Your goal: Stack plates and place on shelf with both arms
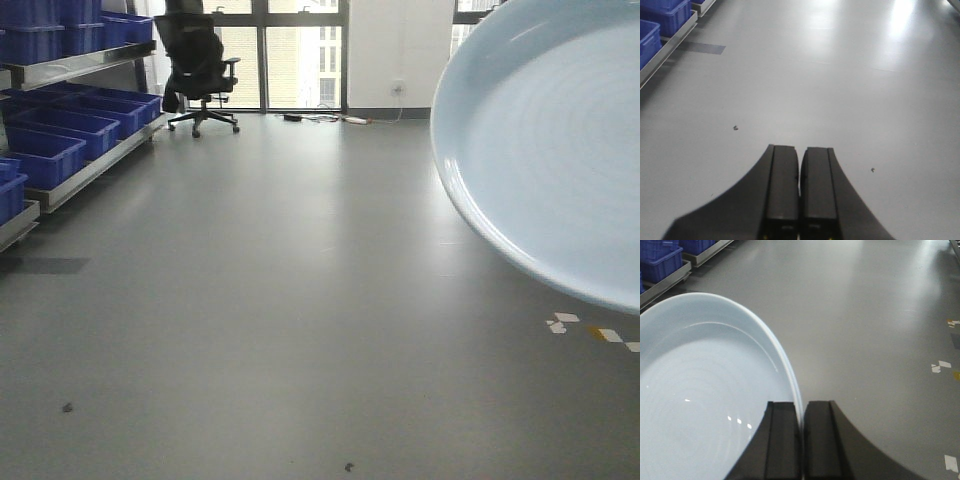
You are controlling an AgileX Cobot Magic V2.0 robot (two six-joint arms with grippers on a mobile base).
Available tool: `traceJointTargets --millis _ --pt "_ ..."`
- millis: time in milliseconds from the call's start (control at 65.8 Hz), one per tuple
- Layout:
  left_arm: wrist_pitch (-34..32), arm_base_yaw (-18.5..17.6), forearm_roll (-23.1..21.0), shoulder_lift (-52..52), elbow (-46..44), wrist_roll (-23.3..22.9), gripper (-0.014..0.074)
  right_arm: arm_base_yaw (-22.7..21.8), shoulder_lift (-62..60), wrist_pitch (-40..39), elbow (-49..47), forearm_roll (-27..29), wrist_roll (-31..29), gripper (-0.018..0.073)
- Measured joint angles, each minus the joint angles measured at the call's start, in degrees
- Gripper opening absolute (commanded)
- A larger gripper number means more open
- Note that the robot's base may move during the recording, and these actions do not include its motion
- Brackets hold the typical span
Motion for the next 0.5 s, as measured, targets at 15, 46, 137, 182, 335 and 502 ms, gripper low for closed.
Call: traceJointTargets --millis 15,46,137,182,335,502 --pt "0.0 0.0 0.0 0.0 0.0 0.0 0.0083 0.0 0.0 0.0 0.0 0.0 0.0 0.0051" --pt "0.0 0.0 0.0 0.0 0.0 0.0 0.0083 0.0 0.0 0.0 0.0 0.0 0.0 0.0051" --pt "0.0 0.0 0.0 0.0 0.0 0.0 0.0083 0.0 0.0 0.0 0.0 0.0 0.0 0.0051" --pt "0.0 0.0 0.0 0.0 0.0 0.0 0.0083 0.0 0.0 0.0 0.0 0.0 0.0 0.0051" --pt "0.0 0.0 0.0 0.0 0.0 0.0 0.0083 0.0 0.0 0.0 0.0 0.0 0.0 0.0051" --pt "0.0 0.0 0.0 0.0 0.0 0.0 0.0083 0.0 0.0 0.0 0.0 0.0 0.0 0.0051"
